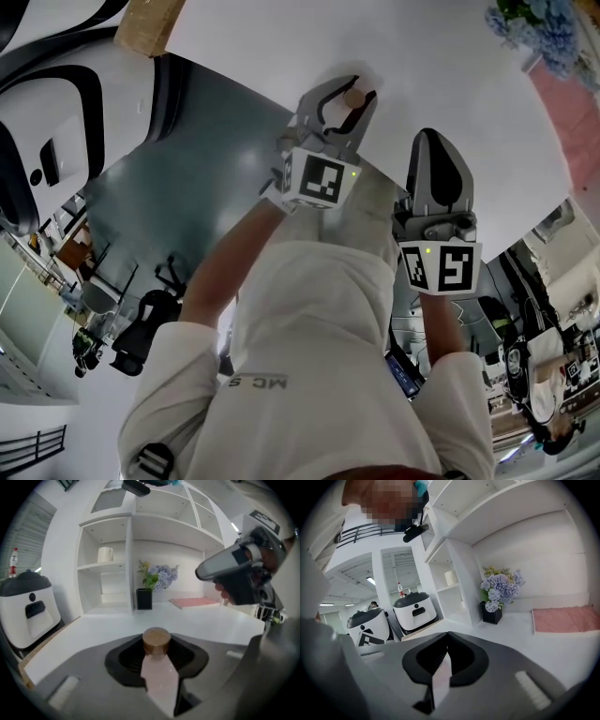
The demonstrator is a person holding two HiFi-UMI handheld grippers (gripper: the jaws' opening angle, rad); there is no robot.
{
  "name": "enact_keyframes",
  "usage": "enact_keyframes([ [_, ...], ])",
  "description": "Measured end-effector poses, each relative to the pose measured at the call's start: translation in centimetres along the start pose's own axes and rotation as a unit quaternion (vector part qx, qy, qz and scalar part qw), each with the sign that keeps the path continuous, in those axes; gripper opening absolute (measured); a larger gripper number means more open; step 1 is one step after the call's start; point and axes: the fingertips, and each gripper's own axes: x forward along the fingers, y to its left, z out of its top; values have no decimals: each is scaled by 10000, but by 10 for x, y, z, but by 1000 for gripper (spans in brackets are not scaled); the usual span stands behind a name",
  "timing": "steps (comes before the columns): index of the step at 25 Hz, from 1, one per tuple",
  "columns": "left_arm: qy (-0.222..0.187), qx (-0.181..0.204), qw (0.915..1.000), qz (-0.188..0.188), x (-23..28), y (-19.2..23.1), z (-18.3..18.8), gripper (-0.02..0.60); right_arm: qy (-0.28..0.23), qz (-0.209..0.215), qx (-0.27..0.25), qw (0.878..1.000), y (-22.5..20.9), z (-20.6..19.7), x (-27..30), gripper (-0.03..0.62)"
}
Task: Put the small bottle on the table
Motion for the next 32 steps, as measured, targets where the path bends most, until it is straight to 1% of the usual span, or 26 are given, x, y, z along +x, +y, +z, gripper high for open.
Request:
enact_keyframes([
  [4,-69,-35,10000,-20,0,1,1,133,-6,18,-18,10000,3,0,-5,-2],
  [6,-74,-76,9998,-147,0,-2,3,144,-3,14,-30,10000,4,-1,-9,-2],
  [8,-95,-80,9996,-272,-3,-5,7,206,-16,11,-38,10000,5,0,-14,-2],
  [10,-140,-76,9995,-281,-9,-6,14,249,-47,8,-65,10000,8,3,-19,-2],
  [12,-201,-61,9995,-252,-16,-7,22,276,-88,3,-102,9999,11,8,-25,-2],
  [14,-286,-69,9992,-260,-24,-10,32,281,-144,1,-142,9998,13,15,-30,-2],
  [16,-422,-101,9986,-286,-36,-13,44,273,-193,13,-195,9996,16,22,-36,-2],
  [18,-535,-109,9981,-278,-49,-16,56,244,-185,23,-256,9995,18,27,-43,-2],
  [21,-639,24,9977,-239,-72,-23,75,244,-24,42,-331,9994,19,31,-53,-2],
  [23,-746,51,9969,-233,-90,-27,90,241,3,156,-455,9988,24,37,-63,-2],
  [27,-877,-75,9959,-198,-129,-34,121,219,-77,344,-750,9966,40,57,-85,-2],
  [29,-905,-119,9957,-127,-145,-37,132,202,-41,370,-811,9960,46,62,-95,-3],
  [32,-974,-314,9947,24,-168,-39,148,175,-76,352,-821,9960,51,69,-111,-2],
])
